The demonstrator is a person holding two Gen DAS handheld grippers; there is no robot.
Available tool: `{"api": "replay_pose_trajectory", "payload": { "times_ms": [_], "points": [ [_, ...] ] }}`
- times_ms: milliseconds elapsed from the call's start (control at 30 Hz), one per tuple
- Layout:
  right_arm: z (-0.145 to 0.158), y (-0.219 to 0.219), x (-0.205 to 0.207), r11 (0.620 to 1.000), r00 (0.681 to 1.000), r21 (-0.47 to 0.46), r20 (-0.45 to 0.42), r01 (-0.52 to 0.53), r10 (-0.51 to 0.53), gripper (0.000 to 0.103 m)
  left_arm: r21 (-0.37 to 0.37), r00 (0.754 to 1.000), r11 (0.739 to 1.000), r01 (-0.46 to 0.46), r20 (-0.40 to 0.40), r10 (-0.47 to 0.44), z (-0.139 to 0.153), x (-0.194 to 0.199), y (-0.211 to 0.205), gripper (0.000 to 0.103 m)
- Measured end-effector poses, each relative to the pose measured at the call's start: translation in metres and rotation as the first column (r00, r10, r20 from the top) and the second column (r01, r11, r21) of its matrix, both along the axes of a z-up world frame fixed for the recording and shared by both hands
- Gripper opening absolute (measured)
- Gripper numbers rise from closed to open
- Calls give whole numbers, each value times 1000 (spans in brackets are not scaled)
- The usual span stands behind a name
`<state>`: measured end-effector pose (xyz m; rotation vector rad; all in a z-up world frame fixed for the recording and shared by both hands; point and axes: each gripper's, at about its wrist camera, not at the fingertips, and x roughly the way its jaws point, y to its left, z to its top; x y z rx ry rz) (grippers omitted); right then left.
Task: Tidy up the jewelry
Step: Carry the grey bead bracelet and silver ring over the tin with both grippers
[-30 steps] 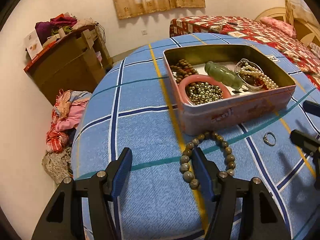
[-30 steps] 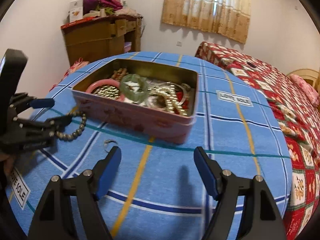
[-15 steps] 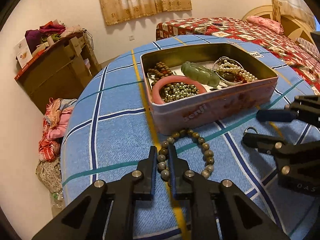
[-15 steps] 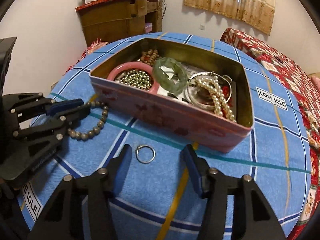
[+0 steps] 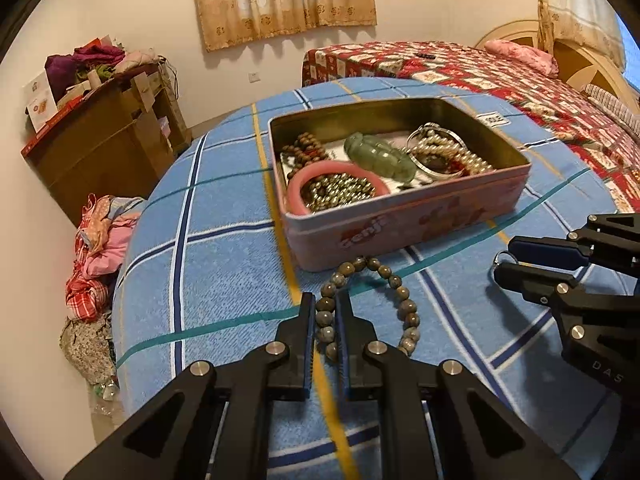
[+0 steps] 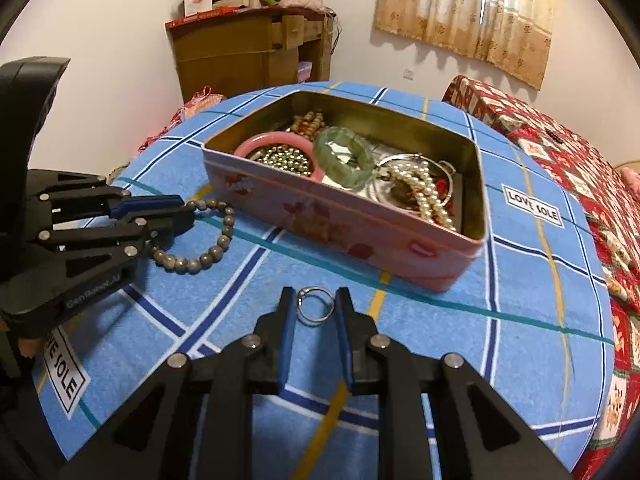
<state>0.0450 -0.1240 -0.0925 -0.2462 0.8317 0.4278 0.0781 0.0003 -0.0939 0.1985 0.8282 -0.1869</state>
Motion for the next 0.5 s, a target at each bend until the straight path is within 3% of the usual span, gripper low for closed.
{"api": "replay_pose_trajectory", "payload": {
  "times_ms": [500],
  "points": [
    [26, -10, -6, 999, 996, 37, 81, 20, -23, 22, -22, 995, 999, 32, 95, -30, 47, -21, -7, 9]
  ]
}}
